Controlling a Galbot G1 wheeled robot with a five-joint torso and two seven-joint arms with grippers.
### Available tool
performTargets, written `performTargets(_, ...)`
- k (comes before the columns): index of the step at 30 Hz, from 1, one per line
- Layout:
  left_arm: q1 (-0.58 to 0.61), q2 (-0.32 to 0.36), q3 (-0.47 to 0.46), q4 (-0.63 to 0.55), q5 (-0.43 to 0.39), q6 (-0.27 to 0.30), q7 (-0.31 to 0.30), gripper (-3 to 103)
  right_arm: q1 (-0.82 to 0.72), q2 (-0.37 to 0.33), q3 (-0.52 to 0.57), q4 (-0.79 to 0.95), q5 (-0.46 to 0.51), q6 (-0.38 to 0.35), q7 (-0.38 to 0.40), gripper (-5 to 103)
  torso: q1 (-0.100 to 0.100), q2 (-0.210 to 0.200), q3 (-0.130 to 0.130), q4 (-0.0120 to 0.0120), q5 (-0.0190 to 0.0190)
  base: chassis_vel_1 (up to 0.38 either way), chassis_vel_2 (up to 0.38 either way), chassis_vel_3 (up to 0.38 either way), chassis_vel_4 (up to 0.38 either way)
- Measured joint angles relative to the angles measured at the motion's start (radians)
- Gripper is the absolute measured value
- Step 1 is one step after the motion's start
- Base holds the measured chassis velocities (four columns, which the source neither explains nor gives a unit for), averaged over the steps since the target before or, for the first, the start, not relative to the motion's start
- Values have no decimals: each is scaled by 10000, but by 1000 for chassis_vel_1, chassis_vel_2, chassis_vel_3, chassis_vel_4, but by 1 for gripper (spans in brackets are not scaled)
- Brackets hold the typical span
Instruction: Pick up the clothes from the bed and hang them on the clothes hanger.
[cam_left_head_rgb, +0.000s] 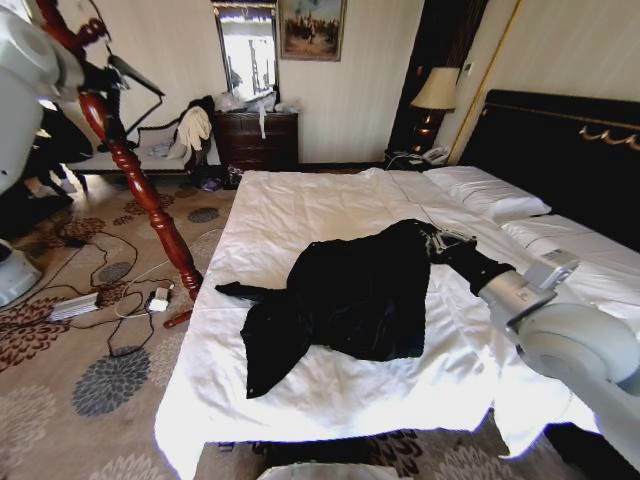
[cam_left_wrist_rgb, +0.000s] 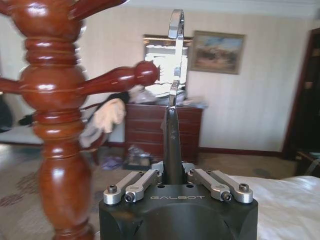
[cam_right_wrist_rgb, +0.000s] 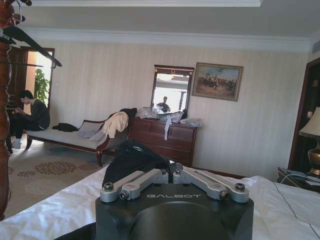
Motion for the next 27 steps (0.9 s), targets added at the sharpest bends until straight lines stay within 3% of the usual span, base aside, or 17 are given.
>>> performTargets(10, 843, 780, -331, -2258, -126, 0, 1200, 15, -70, 8, 3, -107, -116, -11, 29, 0, 1, 0, 0, -5, 2, 0, 0, 0, 0)
performTargets(12, 1597, 1160, -675, -3276, -128, 0, 1572, 15, -144, 14, 14, -178, -160, -15, 31, 0, 1, 0, 0, 0, -3, 0, 0, 0, 0)
performTargets(18, 3318, 1887, -1421, -4897, -87, -193, 2243, 15, -133, 28, 12, -320, -191, -33, 60, 0, 2, -1, 2, -7, -1, 0, 0, 0, 0)
performTargets(20, 4048, 2256, -1784, -5401, -22, -641, 2755, 15, -119, 6, 3, -369, -191, -47, 81, 0, 2, -1, 2, -4, -2, 0, 0, 0, 0)
performTargets(22, 4895, 2738, -2243, -5861, 146, -1530, 3830, 15, -110, -12, -14, -433, -188, -63, 113, 0, 1, 0, 2, 0, -6, 0, 0, 0, 0)
performTargets(23, 4895, 2738, -2243, -5861, 146, -1530, 3830, 15, -110, -12, -14, -433, -188, -63, 113, 0, 1, 0, 2, 0, -6, 0, 0, 0, 0)
performTargets(27, 6791, 3543, -3666, -6715, 277, -2978, 5582, 15, -54, -88, -65, -535, -186, -134, 178, 0, 1, 0, 1, -4, 0, 0, 0, 0, 0)
